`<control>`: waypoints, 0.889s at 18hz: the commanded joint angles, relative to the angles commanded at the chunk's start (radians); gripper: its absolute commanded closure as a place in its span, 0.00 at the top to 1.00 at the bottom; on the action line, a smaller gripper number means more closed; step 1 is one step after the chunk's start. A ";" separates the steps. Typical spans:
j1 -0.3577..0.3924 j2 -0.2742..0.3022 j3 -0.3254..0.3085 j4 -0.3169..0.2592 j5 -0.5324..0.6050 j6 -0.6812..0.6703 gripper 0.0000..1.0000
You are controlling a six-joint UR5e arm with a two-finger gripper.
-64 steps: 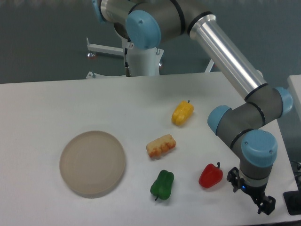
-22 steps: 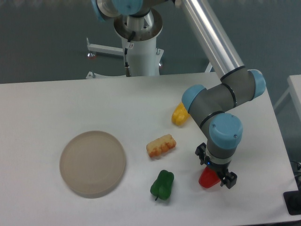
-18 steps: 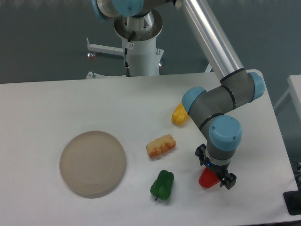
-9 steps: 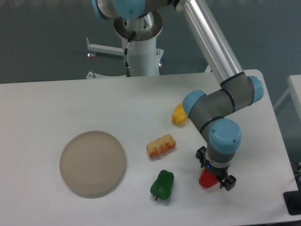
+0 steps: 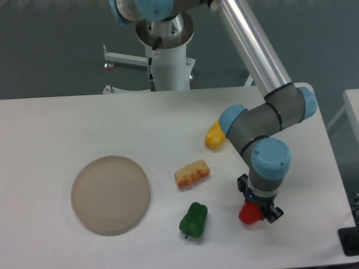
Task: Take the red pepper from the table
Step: 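Lift the grasped red pepper up off the table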
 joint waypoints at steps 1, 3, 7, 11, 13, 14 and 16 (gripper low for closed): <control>0.003 0.012 -0.001 -0.002 -0.002 0.000 0.50; 0.014 0.038 0.000 -0.015 -0.003 0.006 0.50; 0.052 0.083 0.021 -0.107 -0.006 0.032 0.50; 0.090 0.120 0.017 -0.169 -0.009 0.087 0.50; 0.098 0.129 0.011 -0.175 -0.021 0.109 0.50; 0.103 0.133 0.006 -0.175 -0.025 0.112 0.50; 0.107 0.143 -0.008 -0.175 -0.034 0.112 0.50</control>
